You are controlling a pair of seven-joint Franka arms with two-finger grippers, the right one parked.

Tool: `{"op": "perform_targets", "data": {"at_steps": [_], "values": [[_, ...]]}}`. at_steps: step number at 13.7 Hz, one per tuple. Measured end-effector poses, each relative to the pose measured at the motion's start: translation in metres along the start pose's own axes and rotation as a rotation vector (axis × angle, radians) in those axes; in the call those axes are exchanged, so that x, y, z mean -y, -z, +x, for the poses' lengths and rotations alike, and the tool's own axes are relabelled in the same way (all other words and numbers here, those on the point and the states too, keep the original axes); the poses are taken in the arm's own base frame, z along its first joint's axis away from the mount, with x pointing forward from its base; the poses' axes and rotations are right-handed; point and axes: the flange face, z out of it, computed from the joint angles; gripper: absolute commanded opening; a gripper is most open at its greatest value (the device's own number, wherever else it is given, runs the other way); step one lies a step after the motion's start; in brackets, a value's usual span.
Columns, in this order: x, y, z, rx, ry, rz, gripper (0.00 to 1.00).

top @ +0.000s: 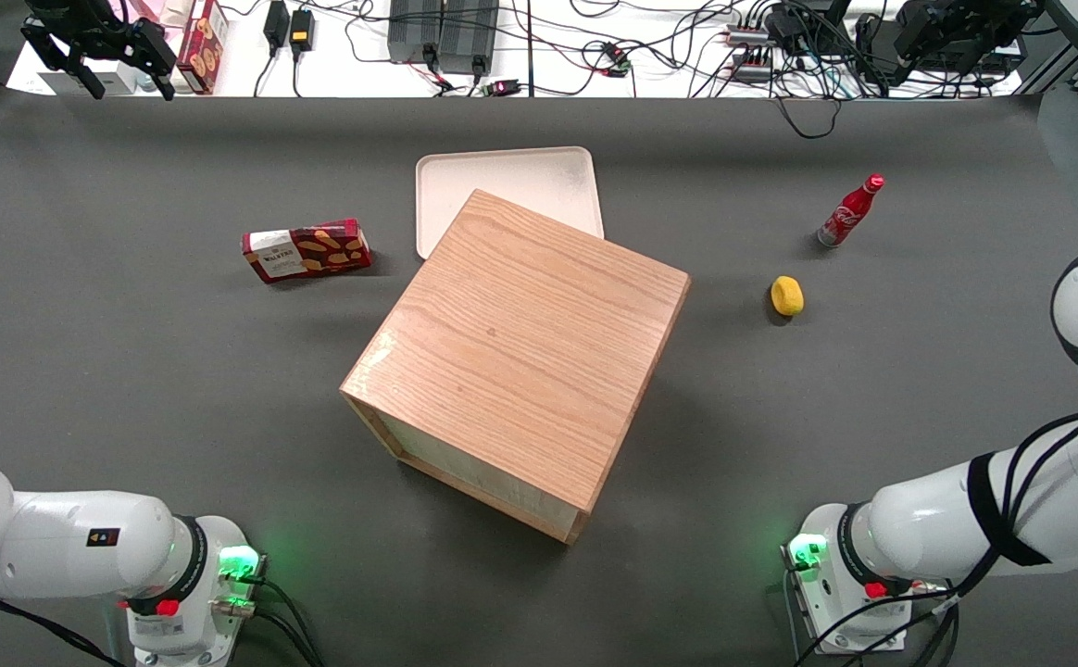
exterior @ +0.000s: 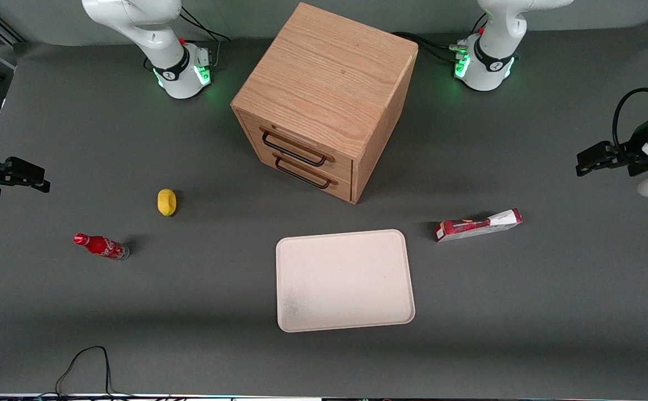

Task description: Place red cookie box on tray

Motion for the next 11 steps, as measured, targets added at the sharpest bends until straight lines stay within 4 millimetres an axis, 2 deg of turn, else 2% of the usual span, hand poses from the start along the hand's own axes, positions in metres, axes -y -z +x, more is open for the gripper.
{"op": "perform_targets", "data": {"at_steps": [11], "values": [[-0.0019, -0.0048, -0.0016, 0.02, 0.01, 0.001, 1.0]]}}
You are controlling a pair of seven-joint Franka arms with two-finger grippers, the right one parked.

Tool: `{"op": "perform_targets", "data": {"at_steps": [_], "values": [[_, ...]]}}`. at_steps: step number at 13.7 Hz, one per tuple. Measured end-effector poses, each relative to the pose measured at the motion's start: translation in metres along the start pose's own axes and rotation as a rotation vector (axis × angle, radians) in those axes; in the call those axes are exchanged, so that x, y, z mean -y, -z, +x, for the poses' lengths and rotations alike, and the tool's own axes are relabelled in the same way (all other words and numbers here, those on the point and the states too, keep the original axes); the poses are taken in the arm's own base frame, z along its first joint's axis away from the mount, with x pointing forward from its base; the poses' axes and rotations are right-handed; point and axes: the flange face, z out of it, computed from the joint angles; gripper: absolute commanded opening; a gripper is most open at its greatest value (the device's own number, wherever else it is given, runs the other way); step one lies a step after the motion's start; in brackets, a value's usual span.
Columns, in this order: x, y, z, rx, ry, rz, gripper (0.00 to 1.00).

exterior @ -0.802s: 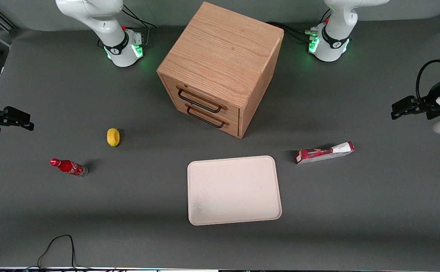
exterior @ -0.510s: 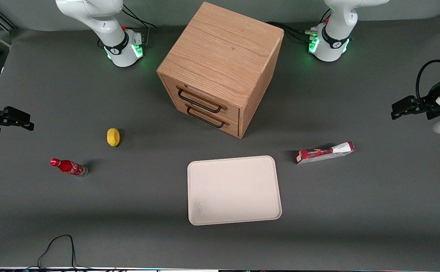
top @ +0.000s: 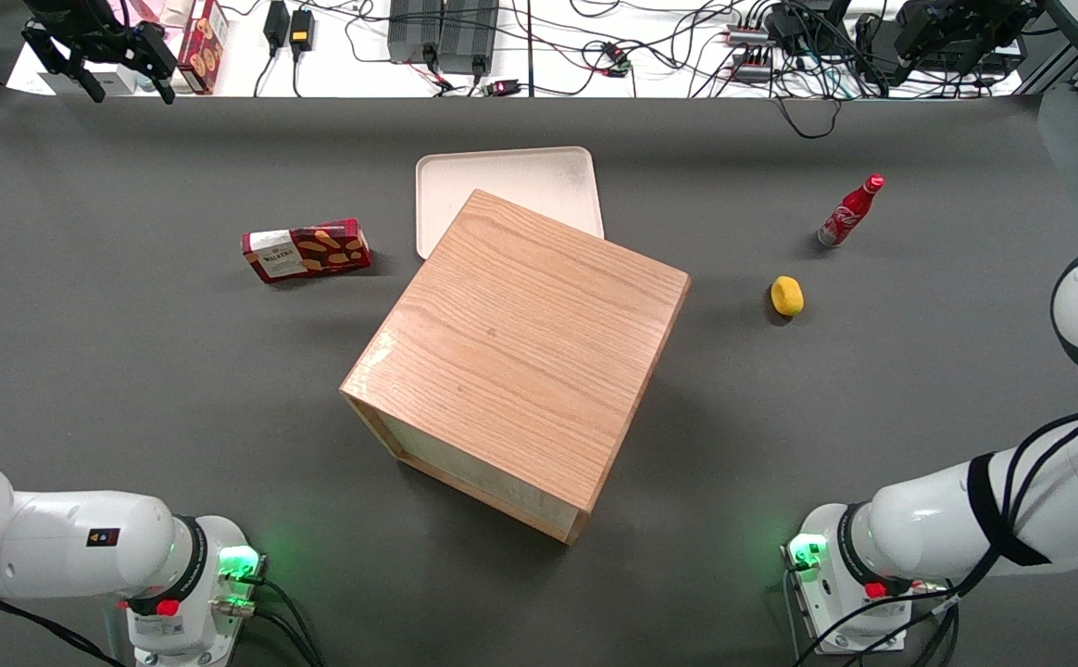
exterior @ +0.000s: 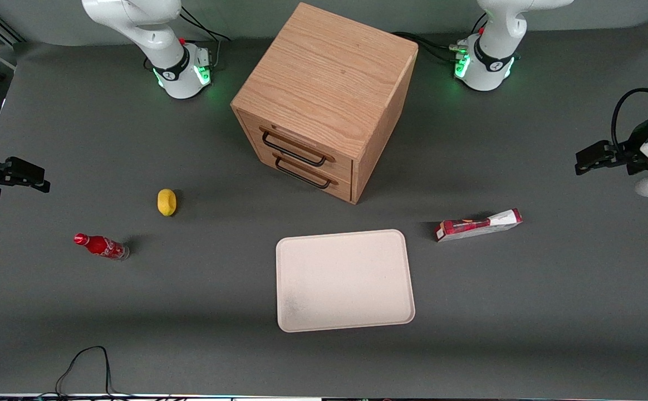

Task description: Place red cookie box on tray

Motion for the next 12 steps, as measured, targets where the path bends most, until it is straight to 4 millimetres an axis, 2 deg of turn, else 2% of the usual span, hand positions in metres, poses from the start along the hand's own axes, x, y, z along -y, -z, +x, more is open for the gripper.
{"op": "perform_targets", "data": {"at_steps": [1, 3, 8, 10, 12], "values": [[-0.005, -0.004, -0.001, 0.008, 0.009, 0.0, 1.0], [-0.031, -0.013, -0.006, 0.028, 0.012, 0.005, 1.0], [-0.125, -0.04, -0.029, 0.004, 0.069, 0.019, 1.0], [-0.139, -0.051, -0.042, 0.002, 0.082, 0.023, 1.0], [-0.132, -0.05, -0.048, 0.001, 0.13, 0.023, 1.0]]}}
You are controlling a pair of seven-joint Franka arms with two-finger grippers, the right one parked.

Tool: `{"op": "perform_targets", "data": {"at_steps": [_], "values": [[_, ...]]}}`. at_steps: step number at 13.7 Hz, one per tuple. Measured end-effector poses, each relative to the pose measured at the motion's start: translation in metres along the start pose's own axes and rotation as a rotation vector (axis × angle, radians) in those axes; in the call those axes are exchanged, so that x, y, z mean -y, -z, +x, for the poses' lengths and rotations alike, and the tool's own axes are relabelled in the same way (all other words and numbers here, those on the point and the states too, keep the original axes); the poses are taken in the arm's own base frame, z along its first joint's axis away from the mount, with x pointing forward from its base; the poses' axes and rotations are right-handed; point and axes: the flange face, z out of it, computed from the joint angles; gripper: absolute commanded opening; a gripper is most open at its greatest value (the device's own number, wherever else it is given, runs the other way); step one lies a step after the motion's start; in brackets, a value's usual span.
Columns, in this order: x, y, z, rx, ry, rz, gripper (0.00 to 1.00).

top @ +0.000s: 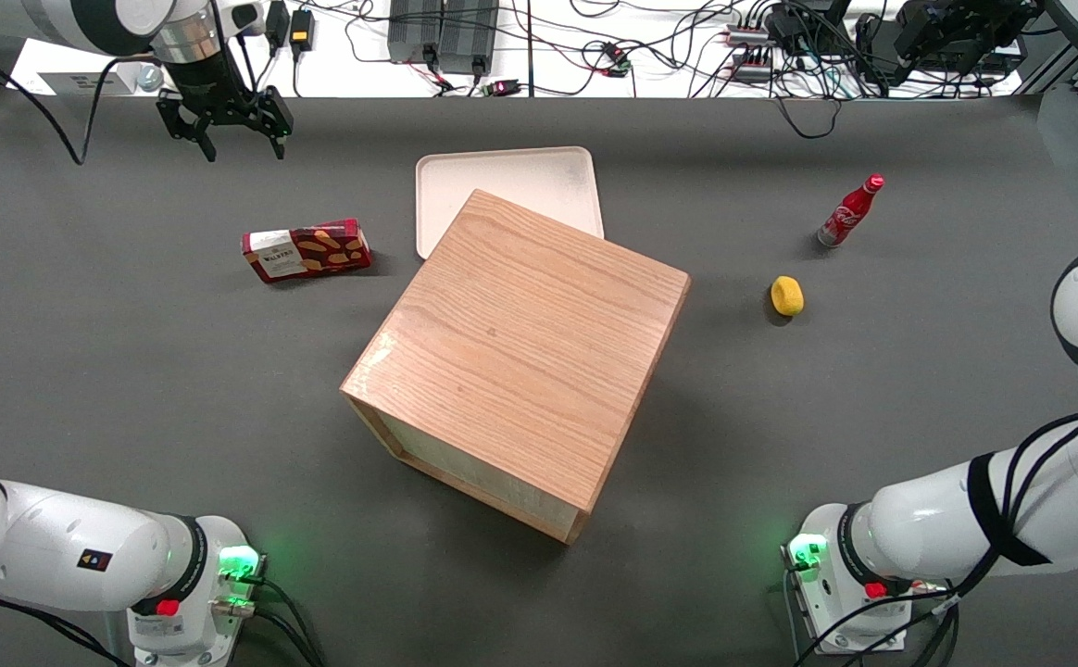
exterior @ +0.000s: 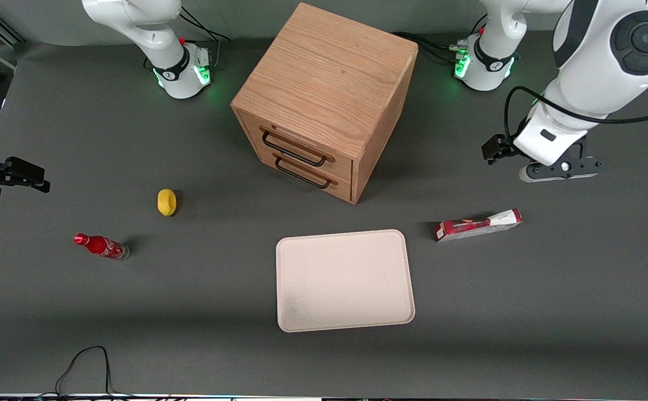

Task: Place red cookie box on tray
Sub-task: 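Move the open left gripper over the red cookie box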

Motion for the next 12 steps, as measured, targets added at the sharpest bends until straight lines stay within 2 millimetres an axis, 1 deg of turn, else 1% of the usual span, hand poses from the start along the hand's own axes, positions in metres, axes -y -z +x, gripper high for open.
{"op": "perform_targets", "data": {"at_steps": [2, 3, 8, 10, 12], "values": [[0.01, 0.004, -0.002, -0.006, 0.162, -0.005, 1.0], [0.012, 0.003, -0.003, -0.004, 0.257, -0.005, 1.0], [0.009, -0.017, 0.0, -0.018, 0.69, -0.057, 1.0], [0.013, -0.027, 0.001, -0.026, 0.899, -0.084, 1.0], [0.016, -0.034, 0.001, -0.026, 1.072, -0.097, 1.0]]}}
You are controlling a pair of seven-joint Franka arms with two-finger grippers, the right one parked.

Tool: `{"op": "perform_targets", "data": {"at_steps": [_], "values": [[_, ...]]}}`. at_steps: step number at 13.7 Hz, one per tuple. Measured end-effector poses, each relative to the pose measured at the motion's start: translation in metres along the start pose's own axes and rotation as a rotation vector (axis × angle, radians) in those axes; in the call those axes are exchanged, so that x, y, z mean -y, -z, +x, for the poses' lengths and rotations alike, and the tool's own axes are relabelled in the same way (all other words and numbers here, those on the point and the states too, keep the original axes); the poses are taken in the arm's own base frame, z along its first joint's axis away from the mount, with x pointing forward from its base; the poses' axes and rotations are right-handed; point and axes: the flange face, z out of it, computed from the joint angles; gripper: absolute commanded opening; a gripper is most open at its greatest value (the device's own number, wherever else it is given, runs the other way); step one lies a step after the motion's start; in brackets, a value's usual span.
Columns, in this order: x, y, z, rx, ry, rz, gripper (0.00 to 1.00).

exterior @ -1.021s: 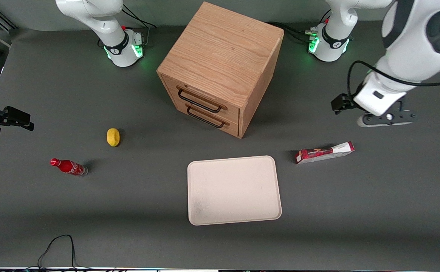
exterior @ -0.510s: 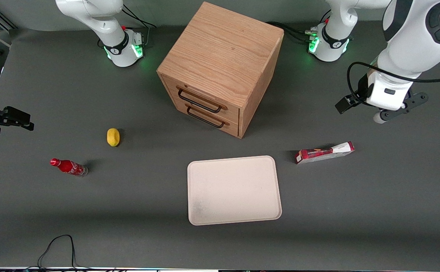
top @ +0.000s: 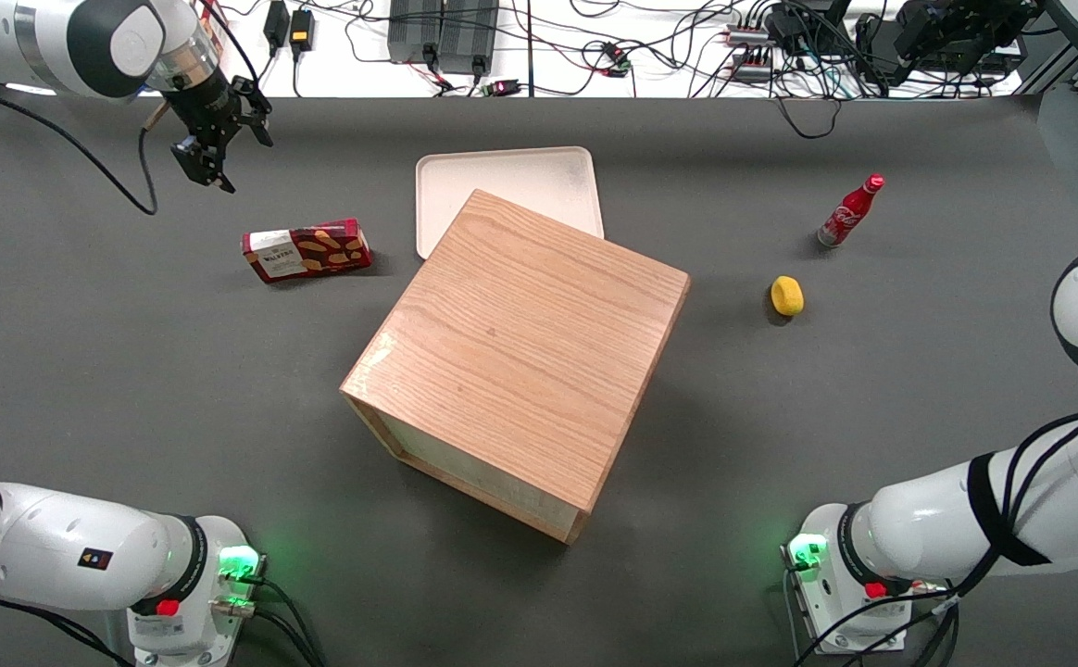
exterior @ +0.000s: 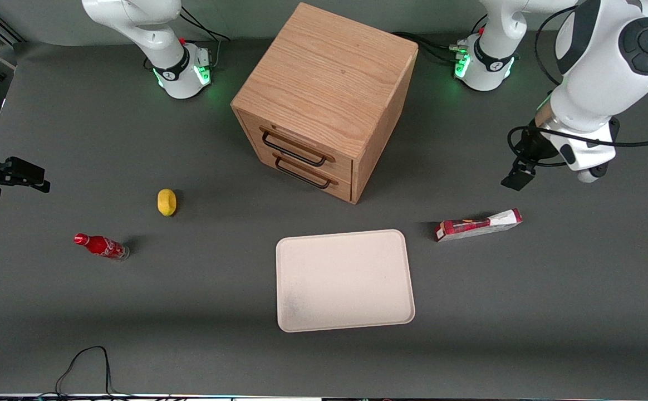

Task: Place red cookie box on tray
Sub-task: 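Move the open left gripper over the red cookie box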

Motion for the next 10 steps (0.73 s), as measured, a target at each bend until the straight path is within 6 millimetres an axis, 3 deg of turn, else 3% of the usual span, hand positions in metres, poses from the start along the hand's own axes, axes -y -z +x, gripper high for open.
{"op": "perform_targets", "data": {"at_steps": [5, 10], "values": [[0.003, -0.012, 0.014, 0.0, 0.35, -0.045, 1.0], [0.016, -0.073, 0.008, 0.002, 0.489, -0.084, 1.0]]}}
